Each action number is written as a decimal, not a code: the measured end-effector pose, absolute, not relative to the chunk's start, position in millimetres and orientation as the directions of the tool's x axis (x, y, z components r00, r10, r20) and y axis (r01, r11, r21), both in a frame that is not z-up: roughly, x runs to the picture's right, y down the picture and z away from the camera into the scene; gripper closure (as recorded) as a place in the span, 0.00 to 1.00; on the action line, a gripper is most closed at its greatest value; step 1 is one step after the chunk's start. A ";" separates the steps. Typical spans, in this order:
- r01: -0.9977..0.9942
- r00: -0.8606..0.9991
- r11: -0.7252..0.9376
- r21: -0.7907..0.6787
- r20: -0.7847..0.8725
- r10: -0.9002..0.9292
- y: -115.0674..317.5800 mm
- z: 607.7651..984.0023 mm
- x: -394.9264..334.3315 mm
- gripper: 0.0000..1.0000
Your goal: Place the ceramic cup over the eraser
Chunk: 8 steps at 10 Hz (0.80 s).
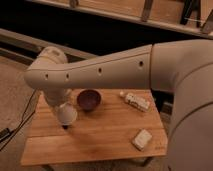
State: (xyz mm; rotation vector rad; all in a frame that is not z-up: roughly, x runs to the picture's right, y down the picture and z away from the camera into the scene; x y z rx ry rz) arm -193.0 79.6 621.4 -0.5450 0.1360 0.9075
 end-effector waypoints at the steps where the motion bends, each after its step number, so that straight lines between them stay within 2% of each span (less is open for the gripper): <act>1: -0.766 0.630 0.497 -0.408 -0.326 0.705 78.4 626.2 -202.0 1.00; 8: -0.744 0.655 0.489 -0.455 -0.349 0.670 79.2 666.2 -223.9 1.00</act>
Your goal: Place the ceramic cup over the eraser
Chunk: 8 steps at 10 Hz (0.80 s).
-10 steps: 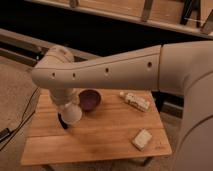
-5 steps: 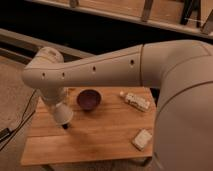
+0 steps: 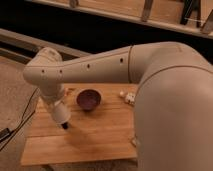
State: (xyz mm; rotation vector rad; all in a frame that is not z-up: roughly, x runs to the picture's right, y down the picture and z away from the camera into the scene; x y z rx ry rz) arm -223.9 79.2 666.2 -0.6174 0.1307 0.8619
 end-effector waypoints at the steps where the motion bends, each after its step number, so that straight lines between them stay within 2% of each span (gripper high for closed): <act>1: -0.744 0.655 0.485 -0.460 -0.358 0.665 81.1 672.2 -224.3 1.00; 8: -0.743 0.650 0.469 -0.478 -0.347 0.676 88.0 712.5 -224.5 1.00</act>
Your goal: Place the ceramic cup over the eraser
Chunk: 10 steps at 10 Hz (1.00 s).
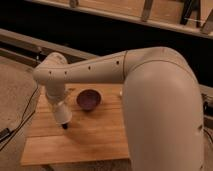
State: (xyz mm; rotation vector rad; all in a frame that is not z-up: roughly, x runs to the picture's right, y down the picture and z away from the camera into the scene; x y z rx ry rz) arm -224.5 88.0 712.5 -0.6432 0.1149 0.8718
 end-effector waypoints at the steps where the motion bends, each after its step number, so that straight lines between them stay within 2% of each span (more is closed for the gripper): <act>1: -0.740 0.654 0.480 -0.472 -0.338 0.677 91.4 717.3 -224.2 1.00; 10: -0.708 0.692 0.533 -0.462 -0.303 0.656 130.1 723.1 -232.5 1.00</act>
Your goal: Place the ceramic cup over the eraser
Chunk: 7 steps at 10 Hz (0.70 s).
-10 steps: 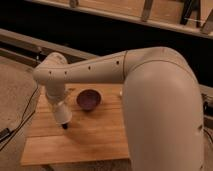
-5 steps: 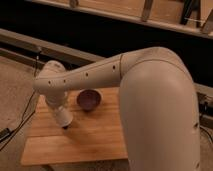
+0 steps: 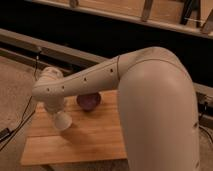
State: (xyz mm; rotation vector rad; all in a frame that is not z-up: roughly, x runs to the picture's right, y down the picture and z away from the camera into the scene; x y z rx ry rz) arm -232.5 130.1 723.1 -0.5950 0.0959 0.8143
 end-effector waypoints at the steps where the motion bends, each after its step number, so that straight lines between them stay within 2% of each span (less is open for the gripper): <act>1: -0.708 0.692 0.532 -0.464 -0.305 0.655 133.7 725.5 -232.0 1.00; 7: -0.699 0.700 0.537 -0.471 -0.300 0.648 143.6 737.4 -233.7 1.00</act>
